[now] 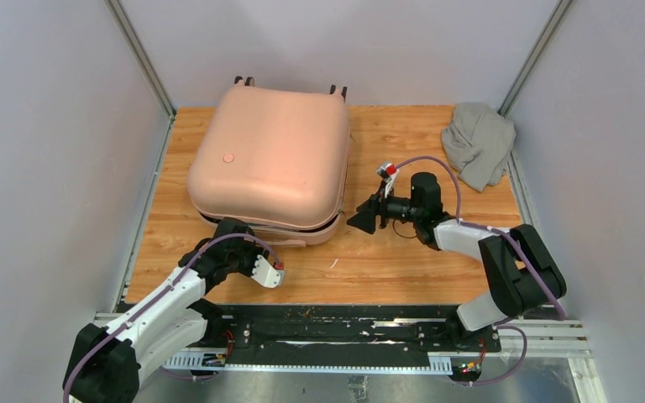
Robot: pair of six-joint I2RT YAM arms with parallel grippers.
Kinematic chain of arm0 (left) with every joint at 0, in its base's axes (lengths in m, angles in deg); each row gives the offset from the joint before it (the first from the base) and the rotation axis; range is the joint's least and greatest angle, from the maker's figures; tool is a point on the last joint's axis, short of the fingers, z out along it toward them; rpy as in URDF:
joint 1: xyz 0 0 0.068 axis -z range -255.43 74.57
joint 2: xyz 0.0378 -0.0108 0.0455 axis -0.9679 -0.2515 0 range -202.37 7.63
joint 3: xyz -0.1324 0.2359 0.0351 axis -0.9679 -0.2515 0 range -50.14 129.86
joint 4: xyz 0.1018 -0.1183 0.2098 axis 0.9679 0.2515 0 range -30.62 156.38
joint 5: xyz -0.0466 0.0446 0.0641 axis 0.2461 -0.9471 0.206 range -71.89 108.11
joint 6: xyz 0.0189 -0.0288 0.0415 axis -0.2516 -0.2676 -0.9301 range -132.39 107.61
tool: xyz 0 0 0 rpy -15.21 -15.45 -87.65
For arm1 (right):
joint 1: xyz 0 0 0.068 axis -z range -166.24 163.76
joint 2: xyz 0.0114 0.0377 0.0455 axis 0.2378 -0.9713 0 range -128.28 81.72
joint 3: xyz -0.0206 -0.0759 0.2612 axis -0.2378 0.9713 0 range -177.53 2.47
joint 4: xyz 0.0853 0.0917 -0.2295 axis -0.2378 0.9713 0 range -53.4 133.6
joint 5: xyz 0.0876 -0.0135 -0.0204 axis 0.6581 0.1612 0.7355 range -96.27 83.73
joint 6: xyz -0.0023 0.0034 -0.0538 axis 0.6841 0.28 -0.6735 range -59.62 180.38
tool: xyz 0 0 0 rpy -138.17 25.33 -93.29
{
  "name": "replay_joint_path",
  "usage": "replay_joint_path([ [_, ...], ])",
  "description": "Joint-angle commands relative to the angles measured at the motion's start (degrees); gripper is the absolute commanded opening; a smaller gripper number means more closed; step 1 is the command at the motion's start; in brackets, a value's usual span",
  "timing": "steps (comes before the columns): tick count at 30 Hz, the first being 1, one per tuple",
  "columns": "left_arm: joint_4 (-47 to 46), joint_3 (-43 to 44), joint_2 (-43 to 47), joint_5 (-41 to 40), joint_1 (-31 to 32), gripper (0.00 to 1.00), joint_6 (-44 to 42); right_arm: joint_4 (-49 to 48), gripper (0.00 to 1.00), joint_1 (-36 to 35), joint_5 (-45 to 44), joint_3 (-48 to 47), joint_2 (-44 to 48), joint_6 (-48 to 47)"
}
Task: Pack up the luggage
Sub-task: Zip the luggage at the corner of the board.
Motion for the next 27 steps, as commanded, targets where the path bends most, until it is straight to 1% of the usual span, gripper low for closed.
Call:
replay_joint_path([
  [1,-13.4,2.1,1.3,-3.2,-0.3,0.28,-0.9,-3.8,0.72,1.2,5.4,-4.1,-2.7,-2.2],
  [5,-12.7,2.2,2.3,-3.0,-0.3,0.27,-1.1,-7.2,0.73,0.9,12.6,-7.1,-7.0,0.5],
  [7,-12.5,2.2,2.5,-3.0,-0.3,0.27,-1.3,-8.5,0.73,0.7,13.2,-7.5,-8.4,1.0],
  [14,-12.1,2.2,2.7,-2.6,-0.3,0.27,-1.4,-8.5,0.73,0.5,14.9,-10.3,-13.3,0.9],
  [19,-12.4,2.2,2.7,-2.2,-0.3,0.27,-1.6,-9.6,0.72,0.3,16.8,-10.7,-14.4,2.1],
  [21,-12.6,2.2,2.6,-1.9,-0.3,0.27,-1.5,-9.3,0.69,0.0,17.2,-10.9,-14.5,2.3],
  [23,-12.6,2.4,2.3,-1.6,-0.3,0.27,-1.3,-8.7,0.64,-0.1,17.1,-11.0,-14.7,2.6],
  [25,-12.7,2.5,2.1,-1.4,-0.3,0.27,-1.1,-8.6,0.56,-0.1,16.8,-10.8,-14.8,3.2],
  [27,-12.8,2.6,1.9,-1.3,-0.3,0.27,-1.1,-8.7,0.45,-0.2,16.1,-10.5,-14.6,3.6],
])
